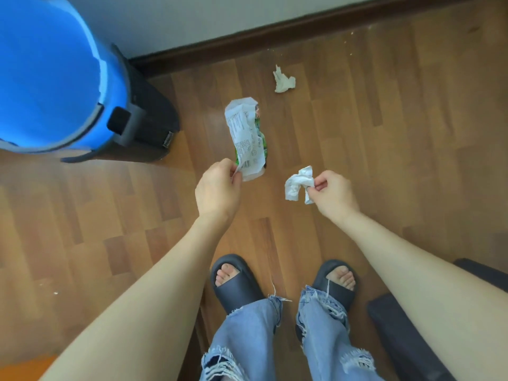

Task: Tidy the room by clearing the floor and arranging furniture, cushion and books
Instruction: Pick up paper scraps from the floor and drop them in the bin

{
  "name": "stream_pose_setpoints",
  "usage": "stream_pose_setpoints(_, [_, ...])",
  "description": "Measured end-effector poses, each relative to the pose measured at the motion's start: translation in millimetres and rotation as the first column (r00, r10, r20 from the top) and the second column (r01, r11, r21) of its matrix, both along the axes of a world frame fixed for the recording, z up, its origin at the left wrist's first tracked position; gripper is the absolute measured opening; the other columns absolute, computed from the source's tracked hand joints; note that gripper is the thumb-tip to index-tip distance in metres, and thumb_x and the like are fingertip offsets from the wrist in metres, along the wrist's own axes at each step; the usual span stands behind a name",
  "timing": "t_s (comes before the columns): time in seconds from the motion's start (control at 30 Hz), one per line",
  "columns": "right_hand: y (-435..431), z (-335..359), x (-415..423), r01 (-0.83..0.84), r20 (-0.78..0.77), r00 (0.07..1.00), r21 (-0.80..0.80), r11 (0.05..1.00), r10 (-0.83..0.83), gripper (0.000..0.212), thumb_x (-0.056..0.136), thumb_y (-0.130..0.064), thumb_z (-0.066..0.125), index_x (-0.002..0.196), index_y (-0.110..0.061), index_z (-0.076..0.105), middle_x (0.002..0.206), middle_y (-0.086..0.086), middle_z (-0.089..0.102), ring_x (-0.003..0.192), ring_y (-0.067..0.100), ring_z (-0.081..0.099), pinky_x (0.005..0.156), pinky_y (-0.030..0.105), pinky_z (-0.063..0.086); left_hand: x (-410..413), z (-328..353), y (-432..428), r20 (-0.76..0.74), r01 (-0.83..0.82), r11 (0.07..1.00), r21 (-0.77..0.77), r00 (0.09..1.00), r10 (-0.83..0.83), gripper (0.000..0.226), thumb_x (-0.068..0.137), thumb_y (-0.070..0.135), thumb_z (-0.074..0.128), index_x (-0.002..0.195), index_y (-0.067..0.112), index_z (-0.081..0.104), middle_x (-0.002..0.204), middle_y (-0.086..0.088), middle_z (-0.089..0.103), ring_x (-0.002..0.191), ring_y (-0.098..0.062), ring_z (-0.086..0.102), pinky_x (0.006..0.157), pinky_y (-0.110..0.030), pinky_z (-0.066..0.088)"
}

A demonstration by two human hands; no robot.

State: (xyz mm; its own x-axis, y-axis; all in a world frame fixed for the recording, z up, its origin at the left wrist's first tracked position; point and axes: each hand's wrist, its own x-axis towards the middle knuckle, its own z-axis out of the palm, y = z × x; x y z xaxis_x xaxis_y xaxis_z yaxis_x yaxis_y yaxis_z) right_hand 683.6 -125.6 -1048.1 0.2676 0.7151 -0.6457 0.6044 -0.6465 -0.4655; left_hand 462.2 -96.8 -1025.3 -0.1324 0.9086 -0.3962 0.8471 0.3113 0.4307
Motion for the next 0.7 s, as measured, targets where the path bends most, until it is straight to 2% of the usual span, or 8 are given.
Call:
stream_pose_setpoints(0.13, [26,55,-10,0.076,-0.025,0.997,0.076,0.994,-0.075,0.004,0.087,-0.015,0.065,0.087,-0.016,0.062,0.075,-0.012,0.058,0.066,0.001,0.055,0.057,0.016,0.041,-11,54,7,0.007,-0.042,0.998,0.053,0.999,0.042,0.009,0.091,0.023,0.053,0.089,0.017,0.059,0.087,0.005,0.061,0.076,-0.018,0.053,0.061,-0.031,0.042])
stream_pose_setpoints(0.23, [42,98,-23,0.108,-0.029,0.994,0.118,0.987,-0.106,0.005,0.086,-0.014,0.066,0.087,-0.017,0.062,0.076,-0.013,0.058,0.067,-0.002,0.055,0.057,0.014,0.041,-23,95,10,0.011,-0.086,0.991,0.1,0.996,0.086,0.01,0.091,0.025,0.054,0.089,0.018,0.06,0.086,0.005,0.062,0.075,-0.017,0.053,0.061,-0.031,0.044])
stream_pose_setpoints(0.3, [52,126,-33,0.113,-0.034,0.993,0.139,0.984,-0.11,0.006,0.086,-0.015,0.067,0.086,-0.018,0.061,0.077,-0.014,0.059,0.068,-0.001,0.056,0.06,0.016,0.044,-32,122,10,0.018,-0.123,0.985,0.123,0.992,0.121,0.011,0.092,0.026,0.054,0.088,0.018,0.06,0.086,0.005,0.062,0.076,-0.017,0.055,0.061,-0.033,0.048])
stream_pose_setpoints(0.47, [67,197,-62,0.064,-0.027,0.998,0.169,0.984,-0.061,0.005,0.086,-0.016,0.067,0.087,-0.018,0.062,0.081,-0.009,0.061,0.068,-0.003,0.055,0.052,0.007,0.036,-57,181,2,0.023,-0.208,0.973,0.098,0.978,0.207,0.012,0.093,0.028,0.053,0.089,0.018,0.06,0.087,0.006,0.062,0.079,-0.018,0.056,0.062,-0.03,0.042])
stream_pose_setpoints(0.6, [77,240,-89,0.034,-0.031,0.999,0.208,0.978,-0.028,0.005,0.085,-0.019,0.067,0.086,-0.019,0.063,0.086,-0.007,0.064,0.072,-0.001,0.058,0.053,0.008,0.038,-86,217,-5,0.04,-0.276,0.959,0.066,0.961,0.274,0.013,0.093,0.03,0.052,0.089,0.021,0.06,0.088,0.008,0.063,0.081,-0.017,0.057,0.064,-0.03,0.042])
stream_pose_setpoints(0.7, [84,258,-115,0.008,-0.054,0.999,0.218,0.976,0.004,0.003,0.085,-0.02,0.067,0.087,-0.019,0.064,0.087,-0.006,0.066,0.077,0.007,0.062,0.057,0.015,0.04,-109,236,-6,0.033,-0.305,0.949,0.078,0.952,0.304,0.015,0.093,0.031,0.051,0.088,0.02,0.06,0.087,0.008,0.063,0.079,-0.016,0.056,0.063,-0.03,0.042])
